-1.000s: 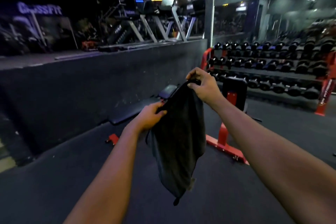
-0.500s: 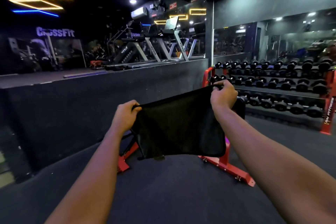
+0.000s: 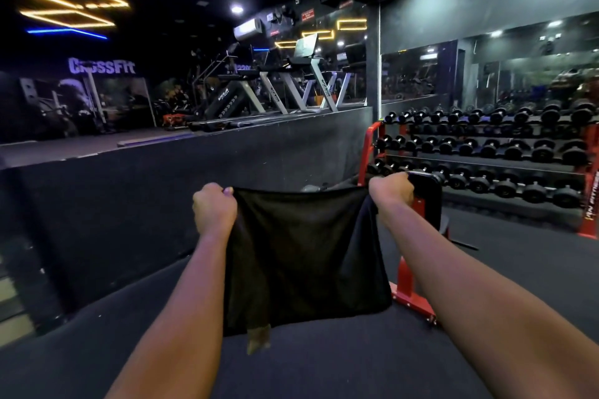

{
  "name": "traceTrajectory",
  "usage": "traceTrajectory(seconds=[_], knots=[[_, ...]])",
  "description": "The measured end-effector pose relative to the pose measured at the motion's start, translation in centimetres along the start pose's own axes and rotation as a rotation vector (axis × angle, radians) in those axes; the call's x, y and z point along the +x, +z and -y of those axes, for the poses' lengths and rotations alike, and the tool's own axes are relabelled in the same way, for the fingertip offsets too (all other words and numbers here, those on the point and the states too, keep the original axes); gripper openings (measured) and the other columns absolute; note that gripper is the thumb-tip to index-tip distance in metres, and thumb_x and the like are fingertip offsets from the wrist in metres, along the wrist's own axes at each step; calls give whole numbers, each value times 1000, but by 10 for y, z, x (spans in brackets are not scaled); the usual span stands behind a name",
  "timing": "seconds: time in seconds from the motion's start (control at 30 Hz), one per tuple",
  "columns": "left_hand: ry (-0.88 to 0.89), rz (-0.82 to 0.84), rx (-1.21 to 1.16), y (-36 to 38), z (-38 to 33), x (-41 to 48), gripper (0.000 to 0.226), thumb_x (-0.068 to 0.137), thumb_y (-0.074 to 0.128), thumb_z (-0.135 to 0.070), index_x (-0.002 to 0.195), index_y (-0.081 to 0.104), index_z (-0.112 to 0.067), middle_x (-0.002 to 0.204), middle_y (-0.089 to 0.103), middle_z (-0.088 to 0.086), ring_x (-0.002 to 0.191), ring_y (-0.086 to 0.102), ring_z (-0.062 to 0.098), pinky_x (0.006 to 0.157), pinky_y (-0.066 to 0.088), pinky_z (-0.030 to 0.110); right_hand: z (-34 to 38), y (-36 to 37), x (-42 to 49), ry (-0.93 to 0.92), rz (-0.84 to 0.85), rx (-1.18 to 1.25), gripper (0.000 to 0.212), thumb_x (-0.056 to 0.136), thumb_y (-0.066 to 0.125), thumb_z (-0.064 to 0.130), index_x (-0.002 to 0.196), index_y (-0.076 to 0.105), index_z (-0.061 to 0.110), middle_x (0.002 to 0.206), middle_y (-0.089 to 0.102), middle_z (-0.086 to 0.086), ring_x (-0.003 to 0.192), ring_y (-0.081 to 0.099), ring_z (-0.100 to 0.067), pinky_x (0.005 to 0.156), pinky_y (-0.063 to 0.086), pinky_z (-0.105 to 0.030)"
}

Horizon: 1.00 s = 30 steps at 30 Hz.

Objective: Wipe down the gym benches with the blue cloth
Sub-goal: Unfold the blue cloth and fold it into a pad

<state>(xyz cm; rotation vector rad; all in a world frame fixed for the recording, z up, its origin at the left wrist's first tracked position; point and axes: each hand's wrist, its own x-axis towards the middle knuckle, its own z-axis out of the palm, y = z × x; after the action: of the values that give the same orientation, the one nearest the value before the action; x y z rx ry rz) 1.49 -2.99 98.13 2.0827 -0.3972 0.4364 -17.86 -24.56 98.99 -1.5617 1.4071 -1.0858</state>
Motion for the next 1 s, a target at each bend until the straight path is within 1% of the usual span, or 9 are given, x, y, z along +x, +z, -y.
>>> traceTrajectory(seconds=[0.1,0.2,0.27,0.4,0.53,0.63,0.73,0.8,1.0], knots=[[-82,169,30,4,-2,-2,26,95,58,-29,93,67,-4,97,61,14,91,61,34,69,46,32,-2,15,-6,-25,336,60,22,78,62,10,99,66,8,104,67,-21,85,68,-37,73,60,-51],[44,288,37,12,-8,-5,31,95,58,-32,83,69,-6,89,65,15,83,60,30,65,42,27,3,19,-37,-135,700,161,16,85,51,-5,84,59,9,72,58,-18,52,61,-29,55,56,-41],[134,355,30,16,-12,-11,35,95,58,-32,68,63,-11,75,63,10,74,59,25,66,39,26,10,21,-52,-218,867,151,19,90,48,-5,85,59,10,73,60,-16,51,64,-24,52,57,-33],[294,476,1,20,-18,-22,37,99,54,-28,65,59,-14,61,56,1,65,54,18,57,37,28,18,33,-64,-333,1111,61,23,92,45,-7,100,62,6,92,70,-16,79,71,-20,64,58,-24],[346,582,-103,19,-18,-24,35,102,50,-22,69,59,-12,62,56,-1,59,56,14,50,44,22,14,44,-68,-513,997,100,7,95,58,1,102,59,1,76,71,-12,64,69,-15,56,56,-22],[358,632,-156,14,-22,-26,35,103,46,-19,70,56,-13,64,54,0,57,53,10,47,42,15,8,55,-64,-637,811,103,11,87,72,10,89,64,2,64,69,-9,52,64,-15,48,50,-24],[328,708,-213,13,-24,-25,34,103,45,-17,72,59,-13,69,56,3,64,55,15,57,51,26,4,60,-60,-771,624,115,15,76,83,18,77,71,10,64,67,-2,57,55,-4,56,45,-18],[292,770,-262,14,-24,-23,27,101,49,-16,78,64,-14,75,60,4,72,59,18,68,54,36,2,61,-60,-793,597,150,18,73,85,21,72,69,12,64,63,3,57,51,-1,56,41,-15],[362,828,-221,12,-22,-23,10,98,56,-15,97,66,-16,87,69,4,83,65,19,73,55,35,1,58,-51,-707,609,34,37,76,82,44,59,58,21,58,57,9,55,51,-3,55,39,-19]])
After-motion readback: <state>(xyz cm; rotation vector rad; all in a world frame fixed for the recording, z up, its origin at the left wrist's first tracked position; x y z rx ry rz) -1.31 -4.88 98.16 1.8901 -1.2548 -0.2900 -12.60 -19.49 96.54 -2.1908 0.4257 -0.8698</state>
